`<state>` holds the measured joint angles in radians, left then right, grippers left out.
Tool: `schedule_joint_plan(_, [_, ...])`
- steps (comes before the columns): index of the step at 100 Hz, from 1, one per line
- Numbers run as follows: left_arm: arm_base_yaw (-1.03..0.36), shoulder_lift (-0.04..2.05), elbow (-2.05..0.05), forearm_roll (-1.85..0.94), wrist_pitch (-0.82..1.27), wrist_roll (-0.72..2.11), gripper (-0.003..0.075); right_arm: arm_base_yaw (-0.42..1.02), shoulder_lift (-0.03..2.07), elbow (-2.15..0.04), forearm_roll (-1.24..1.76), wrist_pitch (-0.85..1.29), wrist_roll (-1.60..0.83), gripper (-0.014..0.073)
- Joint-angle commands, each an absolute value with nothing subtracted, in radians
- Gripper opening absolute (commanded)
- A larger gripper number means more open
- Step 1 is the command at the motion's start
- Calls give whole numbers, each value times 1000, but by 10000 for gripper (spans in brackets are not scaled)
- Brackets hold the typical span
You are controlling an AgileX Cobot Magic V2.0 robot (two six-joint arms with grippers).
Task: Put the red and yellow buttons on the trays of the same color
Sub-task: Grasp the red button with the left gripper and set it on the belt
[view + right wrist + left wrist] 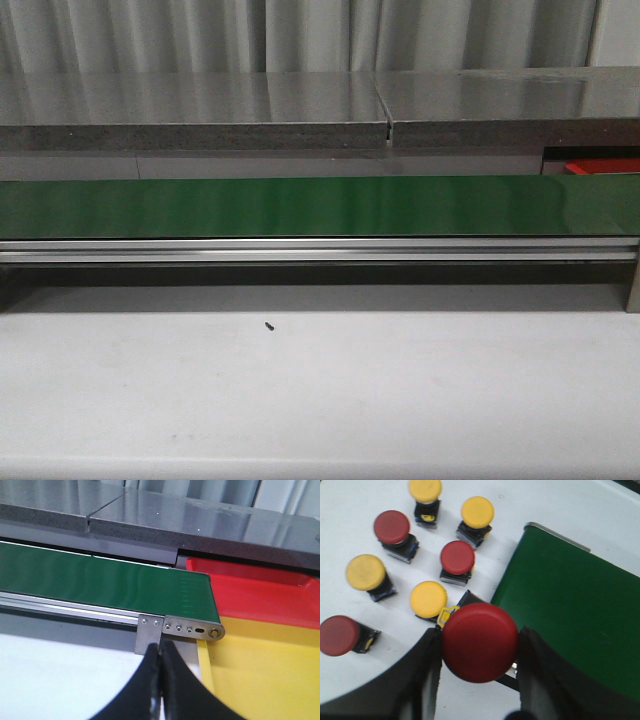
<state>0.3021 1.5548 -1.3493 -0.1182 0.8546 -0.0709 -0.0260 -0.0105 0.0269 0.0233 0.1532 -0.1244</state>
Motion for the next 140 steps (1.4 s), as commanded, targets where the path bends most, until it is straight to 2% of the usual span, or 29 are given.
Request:
schedule_joint_plan(1, [264, 1564, -1406, -133, 830, -68, 30, -22, -27, 26, 16, 73, -125, -67])
schedule_joint_plan(31, [167, 1710, -1500, -133, 847, -66, 31, -22, -27, 26, 16, 73, -125, -67])
schedule_joint_plan(50, [149, 1733, -1524, -137, 847, -66, 62, -22, -27, 26, 16, 73, -125, -67])
schedule_joint_plan(61, [149, 1733, -1524, -140, 854, -66, 168, -22, -27, 26, 16, 73, -125, -67])
schedule_joint_plan(79, [149, 1733, -1524, -151, 865, -38, 496, -22, -27, 26, 16, 73, -125, -67])
schedule_joint_plan(83, [149, 1733, -1524, -162, 875, -21, 549, -22, -27, 26, 16, 73, -125, -67])
schedule_joint_plan(88, [149, 1733, -1524, -172, 884, -14, 578, -22, -27, 26, 16, 73, -125, -67])
schedule_joint_plan(140, [149, 1643, -1629, -245, 905, 50, 579, -22, -27, 26, 16, 73, -125, -67])
